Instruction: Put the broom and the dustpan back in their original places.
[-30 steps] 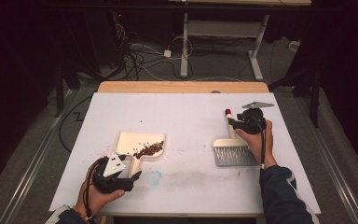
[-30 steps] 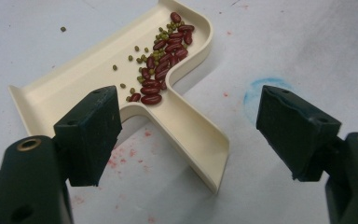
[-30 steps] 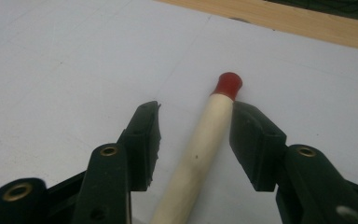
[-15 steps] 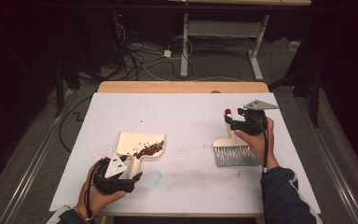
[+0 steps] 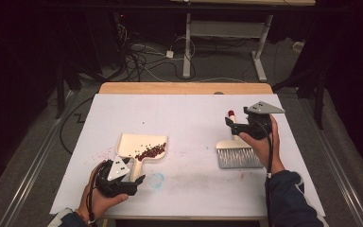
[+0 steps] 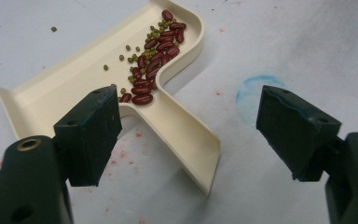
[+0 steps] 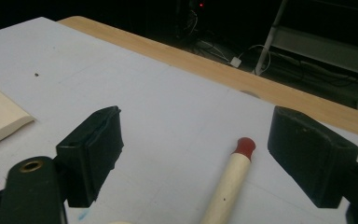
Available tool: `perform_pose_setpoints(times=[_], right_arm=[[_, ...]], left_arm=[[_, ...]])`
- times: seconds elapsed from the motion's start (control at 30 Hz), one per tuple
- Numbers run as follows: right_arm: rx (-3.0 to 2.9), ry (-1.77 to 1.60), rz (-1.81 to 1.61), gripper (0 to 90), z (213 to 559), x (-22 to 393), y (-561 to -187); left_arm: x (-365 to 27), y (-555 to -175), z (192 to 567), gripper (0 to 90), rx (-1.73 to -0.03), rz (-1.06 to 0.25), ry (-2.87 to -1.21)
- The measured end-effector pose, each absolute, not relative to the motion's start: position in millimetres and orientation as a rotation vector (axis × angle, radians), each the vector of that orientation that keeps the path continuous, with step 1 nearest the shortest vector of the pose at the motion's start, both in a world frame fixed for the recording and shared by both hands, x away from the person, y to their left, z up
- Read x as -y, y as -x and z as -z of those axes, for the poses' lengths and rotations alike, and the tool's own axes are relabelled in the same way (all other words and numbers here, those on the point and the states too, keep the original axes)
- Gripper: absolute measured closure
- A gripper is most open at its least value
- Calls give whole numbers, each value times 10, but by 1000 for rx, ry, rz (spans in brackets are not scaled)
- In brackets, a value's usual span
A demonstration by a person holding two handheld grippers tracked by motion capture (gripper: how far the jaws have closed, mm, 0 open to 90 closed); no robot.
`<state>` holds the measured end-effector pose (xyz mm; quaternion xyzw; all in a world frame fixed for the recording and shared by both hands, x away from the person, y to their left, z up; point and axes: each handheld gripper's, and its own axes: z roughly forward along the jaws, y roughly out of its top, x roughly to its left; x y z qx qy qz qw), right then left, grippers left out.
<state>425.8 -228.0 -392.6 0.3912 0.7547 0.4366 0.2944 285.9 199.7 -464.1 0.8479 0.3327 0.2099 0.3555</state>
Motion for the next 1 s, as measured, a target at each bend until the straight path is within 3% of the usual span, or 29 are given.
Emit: perform_pose_setpoints(times=[1.0], right_arm=[[-2009, -879, -1177, 189, 3719, 2143, -3820]], left_arm=[[-1971, -2851, 4644, 211, -843, -551, -2200]])
